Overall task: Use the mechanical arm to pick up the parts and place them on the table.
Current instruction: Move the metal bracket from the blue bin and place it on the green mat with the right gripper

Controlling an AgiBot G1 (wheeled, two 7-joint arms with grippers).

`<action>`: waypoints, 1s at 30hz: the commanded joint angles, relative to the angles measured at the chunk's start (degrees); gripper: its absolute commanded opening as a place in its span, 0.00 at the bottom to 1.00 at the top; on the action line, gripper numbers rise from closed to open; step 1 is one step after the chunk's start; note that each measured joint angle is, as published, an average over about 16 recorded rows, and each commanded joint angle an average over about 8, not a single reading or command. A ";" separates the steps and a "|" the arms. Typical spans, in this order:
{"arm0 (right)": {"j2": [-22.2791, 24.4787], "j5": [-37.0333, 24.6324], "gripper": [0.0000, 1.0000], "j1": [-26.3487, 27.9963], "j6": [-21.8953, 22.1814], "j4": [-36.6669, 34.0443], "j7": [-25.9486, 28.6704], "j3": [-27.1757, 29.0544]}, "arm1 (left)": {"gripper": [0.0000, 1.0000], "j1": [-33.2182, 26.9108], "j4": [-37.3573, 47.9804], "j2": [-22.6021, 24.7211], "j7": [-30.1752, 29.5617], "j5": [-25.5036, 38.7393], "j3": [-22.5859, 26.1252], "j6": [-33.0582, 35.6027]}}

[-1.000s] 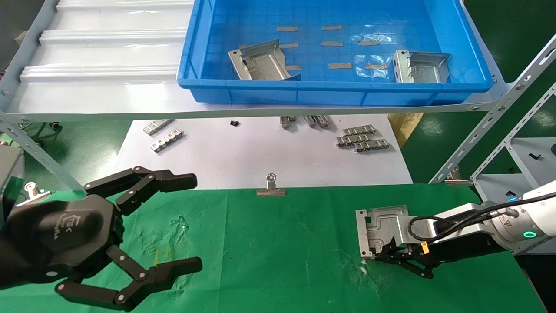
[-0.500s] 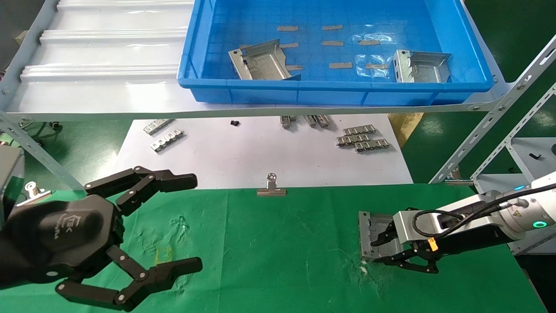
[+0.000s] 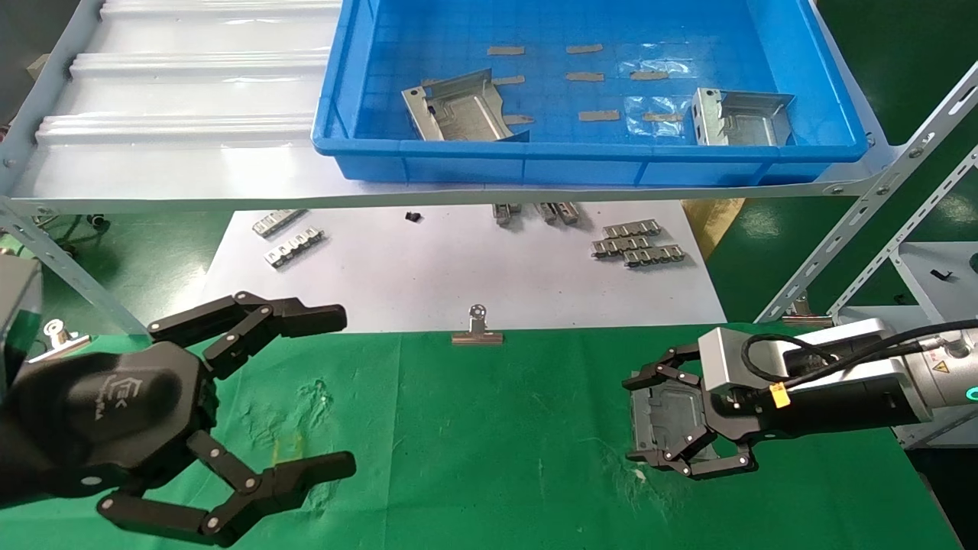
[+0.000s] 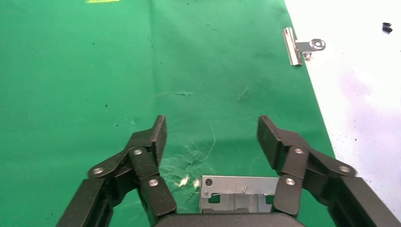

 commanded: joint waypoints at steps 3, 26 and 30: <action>-0.01 0.05 1.00 -0.07 0.02 0.03 -0.03 0.02 | 1.00 0.00 0.00 0.00 0.00 0.00 0.00 0.00; 3.42 5.65 1.00 -11.66 -0.15 13.09 9.02 15.64 | 1.00 0.00 0.00 0.00 0.00 0.00 0.00 0.00; 4.17 6.88 1.00 -14.13 -0.19 15.87 10.96 18.97 | 1.00 0.00 0.00 0.00 0.00 0.00 0.00 0.00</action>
